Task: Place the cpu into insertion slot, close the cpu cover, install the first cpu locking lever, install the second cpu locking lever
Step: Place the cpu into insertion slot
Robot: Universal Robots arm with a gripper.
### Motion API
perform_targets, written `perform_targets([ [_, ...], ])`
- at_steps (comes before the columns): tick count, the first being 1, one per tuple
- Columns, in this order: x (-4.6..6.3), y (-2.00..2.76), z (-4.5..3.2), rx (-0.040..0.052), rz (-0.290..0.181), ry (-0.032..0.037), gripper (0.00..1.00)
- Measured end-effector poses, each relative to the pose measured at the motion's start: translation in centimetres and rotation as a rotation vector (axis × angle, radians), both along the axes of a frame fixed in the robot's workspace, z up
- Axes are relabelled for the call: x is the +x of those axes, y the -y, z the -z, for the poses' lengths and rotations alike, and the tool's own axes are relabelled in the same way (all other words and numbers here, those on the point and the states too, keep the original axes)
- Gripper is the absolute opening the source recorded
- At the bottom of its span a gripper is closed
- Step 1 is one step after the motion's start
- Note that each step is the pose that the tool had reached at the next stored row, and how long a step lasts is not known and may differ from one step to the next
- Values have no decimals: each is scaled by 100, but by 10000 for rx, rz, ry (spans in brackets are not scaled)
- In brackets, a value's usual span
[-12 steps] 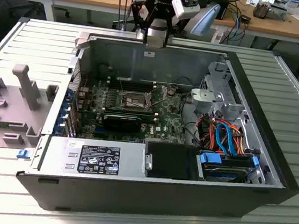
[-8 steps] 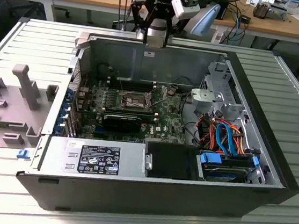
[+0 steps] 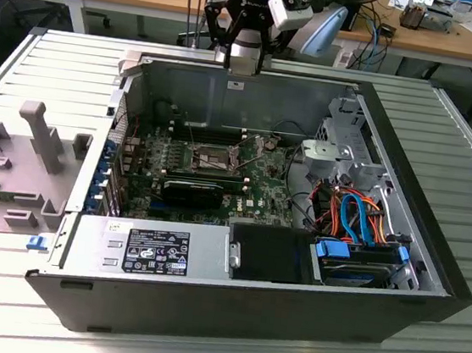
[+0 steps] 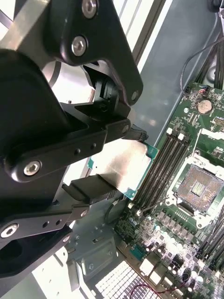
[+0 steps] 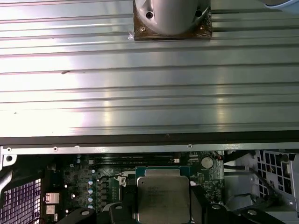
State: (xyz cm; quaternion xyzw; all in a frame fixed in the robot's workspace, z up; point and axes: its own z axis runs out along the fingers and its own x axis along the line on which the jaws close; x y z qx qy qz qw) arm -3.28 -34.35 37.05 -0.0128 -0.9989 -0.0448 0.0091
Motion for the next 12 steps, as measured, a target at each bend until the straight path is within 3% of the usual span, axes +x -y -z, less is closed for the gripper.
perform_targets([
  [12, -16, 1, 27, 1, 0, 1, 54],
])
